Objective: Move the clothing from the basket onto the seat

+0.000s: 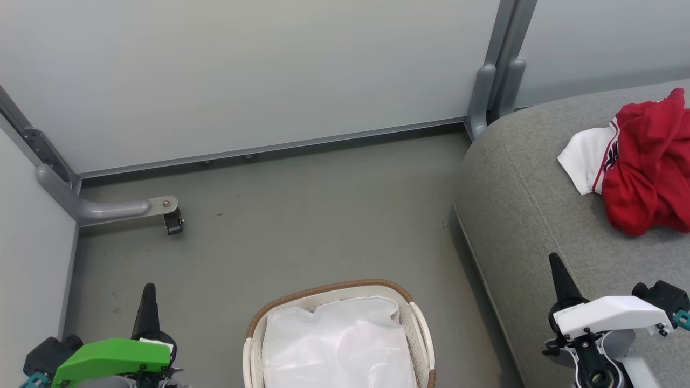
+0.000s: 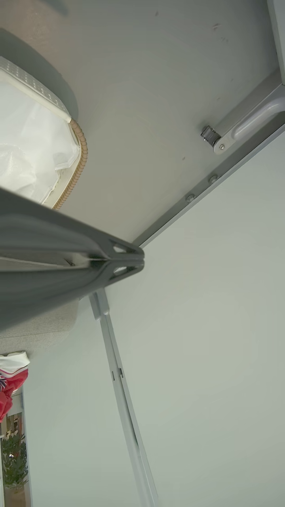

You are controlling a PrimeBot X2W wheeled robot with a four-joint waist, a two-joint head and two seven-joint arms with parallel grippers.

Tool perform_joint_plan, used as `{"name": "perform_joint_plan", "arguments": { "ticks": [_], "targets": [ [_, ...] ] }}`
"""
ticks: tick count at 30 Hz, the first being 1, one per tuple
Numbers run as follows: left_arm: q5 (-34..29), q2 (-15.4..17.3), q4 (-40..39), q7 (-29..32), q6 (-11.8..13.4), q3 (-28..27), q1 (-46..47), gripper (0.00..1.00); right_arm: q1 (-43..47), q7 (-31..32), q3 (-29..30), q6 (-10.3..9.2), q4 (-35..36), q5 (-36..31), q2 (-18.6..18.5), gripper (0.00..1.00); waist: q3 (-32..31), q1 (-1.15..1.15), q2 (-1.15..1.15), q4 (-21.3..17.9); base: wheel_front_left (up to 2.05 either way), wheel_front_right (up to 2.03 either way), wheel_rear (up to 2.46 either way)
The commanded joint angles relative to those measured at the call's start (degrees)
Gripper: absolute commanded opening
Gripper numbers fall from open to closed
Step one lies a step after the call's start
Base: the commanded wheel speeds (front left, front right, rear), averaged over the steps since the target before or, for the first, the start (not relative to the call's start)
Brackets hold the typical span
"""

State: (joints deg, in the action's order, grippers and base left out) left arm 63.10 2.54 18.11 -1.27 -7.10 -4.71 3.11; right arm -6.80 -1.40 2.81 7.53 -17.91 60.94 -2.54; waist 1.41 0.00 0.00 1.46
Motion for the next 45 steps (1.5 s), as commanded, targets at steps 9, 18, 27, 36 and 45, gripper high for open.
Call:
{"name": "perform_joint_plan", "arguments": {
  "ticks": [9, 18, 27, 36, 45],
  "targets": [
    [6.03, 0.41, -1.34, 1.57, -0.37, -0.52, 1.95, 0.0, 0.08, 1.69, 0.91, -0.04, 1.35, 6.43, -0.36, 0.0, -0.18, 0.0, 0.0, -0.21, 0.0, 0.0, 0.0],
    [10.74, 0.43, -1.95, 2.84, -0.41, -0.82, 2.16, 0.0, 0.23, 2.98, 1.5, -0.04, 1.91, 11.44, -0.38, 0.0, -0.36, 0.0, 0.0, -0.42, 0.0, 0.0, 0.0],
    [15.03, 0.45, -2.47, 4.01, -0.47, -1.1, 2.6, 0.0, 0.38, 4.14, 2.04, -0.04, 2.4, 16.06, -0.41, 0.0, -0.53, 0.0, 0.0, -0.62, 0.0, 0.0, 0.0],
    [19.28, 0.47, -2.97, 5.24, -0.5, -1.38, 2.89, 0.0, 0.52, 5.39, 2.61, -0.04, 2.9, 20.73, -0.44, 0.0, -0.72, 0.0, 0.0, -0.85, 0.0, 0.0, 0.0],
    [23.06, 0.48, -3.47, 6.22, -0.46, -1.6, 3.17, 0.0, 0.63, 6.38, 3.09, -0.04, 3.36, 24.75, -0.46, 0.0, -0.89, 0.0, 0.0, -1.05, 0.0, 0.0, 0.0]
  ]
}}
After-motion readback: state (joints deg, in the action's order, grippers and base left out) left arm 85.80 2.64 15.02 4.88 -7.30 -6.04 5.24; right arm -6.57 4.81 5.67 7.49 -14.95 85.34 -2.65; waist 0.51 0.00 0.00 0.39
